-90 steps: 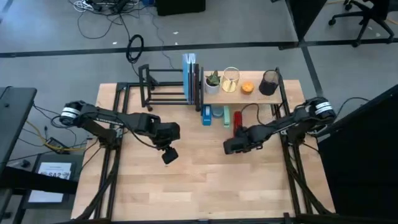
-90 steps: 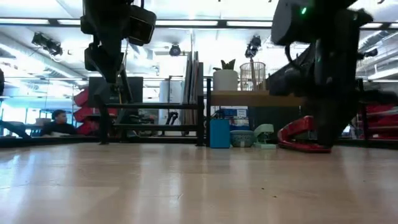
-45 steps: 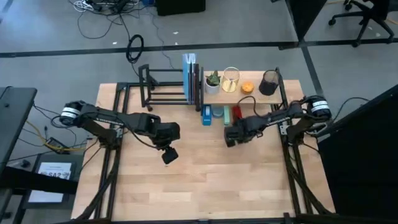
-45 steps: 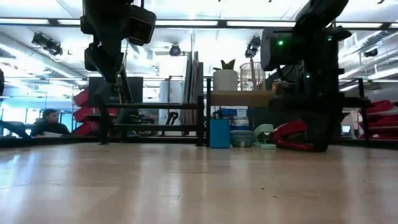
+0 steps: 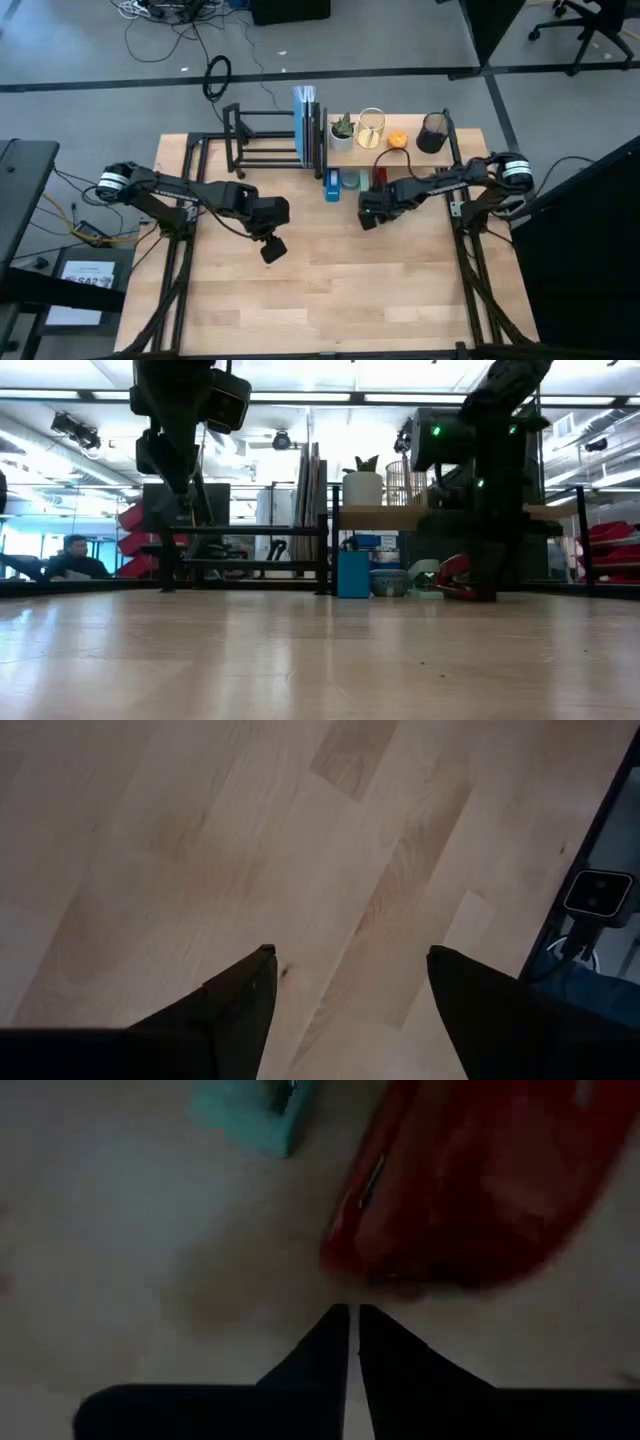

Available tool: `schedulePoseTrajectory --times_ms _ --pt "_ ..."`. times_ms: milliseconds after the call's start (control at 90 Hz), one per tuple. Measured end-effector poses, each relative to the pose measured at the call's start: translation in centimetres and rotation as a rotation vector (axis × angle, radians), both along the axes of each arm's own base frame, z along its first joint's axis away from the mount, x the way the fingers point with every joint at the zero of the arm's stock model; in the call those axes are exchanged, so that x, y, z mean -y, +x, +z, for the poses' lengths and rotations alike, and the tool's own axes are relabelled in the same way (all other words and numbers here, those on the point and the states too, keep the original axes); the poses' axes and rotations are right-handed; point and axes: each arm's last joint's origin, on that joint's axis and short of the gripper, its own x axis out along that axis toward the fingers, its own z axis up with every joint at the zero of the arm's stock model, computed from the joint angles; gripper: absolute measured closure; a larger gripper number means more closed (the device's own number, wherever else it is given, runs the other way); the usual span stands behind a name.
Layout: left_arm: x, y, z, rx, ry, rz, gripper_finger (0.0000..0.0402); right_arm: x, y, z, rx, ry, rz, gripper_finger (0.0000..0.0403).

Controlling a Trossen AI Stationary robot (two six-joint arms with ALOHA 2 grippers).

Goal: Stock shelves
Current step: Put the red stapler under the shelf

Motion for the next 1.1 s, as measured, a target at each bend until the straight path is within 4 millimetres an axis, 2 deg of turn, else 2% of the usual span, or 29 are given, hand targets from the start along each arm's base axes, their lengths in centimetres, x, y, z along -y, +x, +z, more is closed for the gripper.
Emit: schedulePoseTrajectory --times_ms 167,233,389,556,644,878,1100 --pt "0.0 0.0 0.0 -0.001 0.000 0.000 0.0163 -1.8 -1.8 2.7 0.033 -0.013 -0.007 0.0403" --pt "0.0 0.0 0.0 -0.001 0.000 0.001 0.0163 -2.2 -2.7 2.9 0.026 -0.033 -0.040 0.0403" --pt "0.0 0.0 0.0 0.002 0.005 0.003 0.0163 -1.9 -4.2 0.7 0.014 -0.036 -0.149 0.0403" --pt "0.0 0.0 0.0 0.002 0.005 0.003 0.0163 -0.7 -3.9 -1.3 0.151 -0.018 -0.223 0.0403" --pt "0.0 0.0 0.0 0.002 0.007 0.004 0.0163 0.1 -4.3 -1.8 0.155 -0.023 -0.261 0.0403" --pt "0.0 0.0 0.0 0.002 0.012 0.007 0.0163 1.6 -4.4 -2.1 0.177 -0.021 -0.295 0.0403" --pt "-0.1 0.0 0.0 0.002 0.018 0.009 0.0163 2.3 -4.1 -2.0 0.223 -0.094 -0.339 0.0403"
